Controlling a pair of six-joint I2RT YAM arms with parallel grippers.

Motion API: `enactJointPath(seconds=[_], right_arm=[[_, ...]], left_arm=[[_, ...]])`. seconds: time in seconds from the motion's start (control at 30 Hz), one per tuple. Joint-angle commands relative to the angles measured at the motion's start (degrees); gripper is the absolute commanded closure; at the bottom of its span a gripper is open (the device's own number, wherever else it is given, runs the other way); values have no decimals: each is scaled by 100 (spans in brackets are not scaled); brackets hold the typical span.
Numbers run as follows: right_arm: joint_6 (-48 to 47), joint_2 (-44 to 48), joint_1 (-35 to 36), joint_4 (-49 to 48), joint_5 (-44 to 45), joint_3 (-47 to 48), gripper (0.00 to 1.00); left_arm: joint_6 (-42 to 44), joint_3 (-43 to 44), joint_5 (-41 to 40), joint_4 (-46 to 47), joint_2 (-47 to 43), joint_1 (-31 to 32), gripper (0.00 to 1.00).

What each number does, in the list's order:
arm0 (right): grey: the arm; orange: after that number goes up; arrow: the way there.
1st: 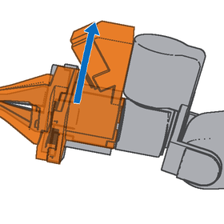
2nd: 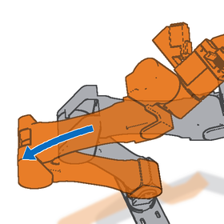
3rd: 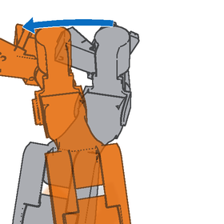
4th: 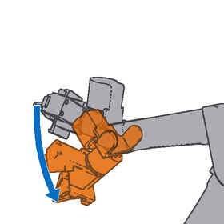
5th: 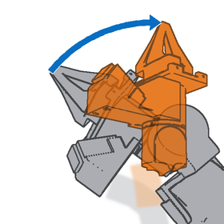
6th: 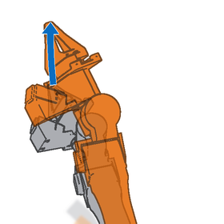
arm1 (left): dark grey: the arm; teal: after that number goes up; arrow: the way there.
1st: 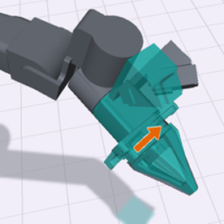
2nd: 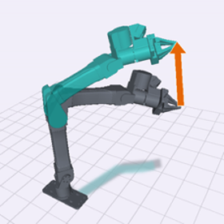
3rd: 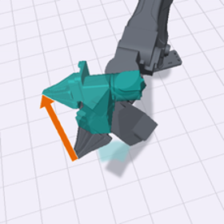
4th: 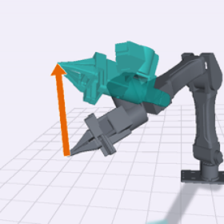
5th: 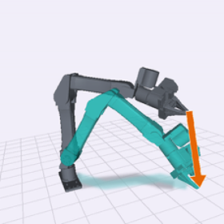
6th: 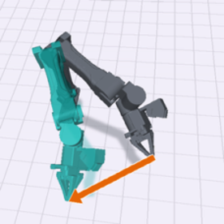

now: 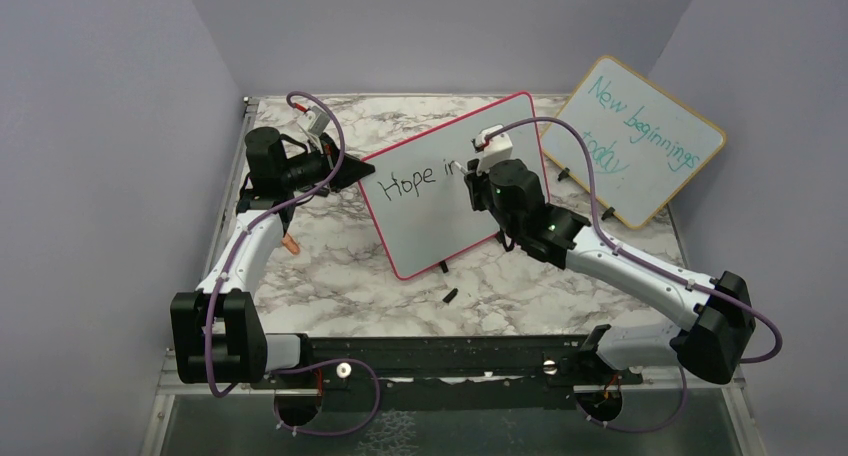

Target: Write a sentence on the whiteboard

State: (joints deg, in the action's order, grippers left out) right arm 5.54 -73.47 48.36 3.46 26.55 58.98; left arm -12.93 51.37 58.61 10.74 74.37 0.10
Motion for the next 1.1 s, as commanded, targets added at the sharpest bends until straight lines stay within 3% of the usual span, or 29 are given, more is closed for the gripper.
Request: enactJointPath(seconds=[0.0,0.67,1.07], right_arm=[[-6,-75,-52,-80,257,171,99],[263,-10,-82,686,-44,107,99],[303,27,-74,672,-58,71,99]], left_arm=[[896,-198,-359,-640,246,87,100],[897,-207,-368,-643,250,87,100],[897,-211,-379,-637,236,87,100]])
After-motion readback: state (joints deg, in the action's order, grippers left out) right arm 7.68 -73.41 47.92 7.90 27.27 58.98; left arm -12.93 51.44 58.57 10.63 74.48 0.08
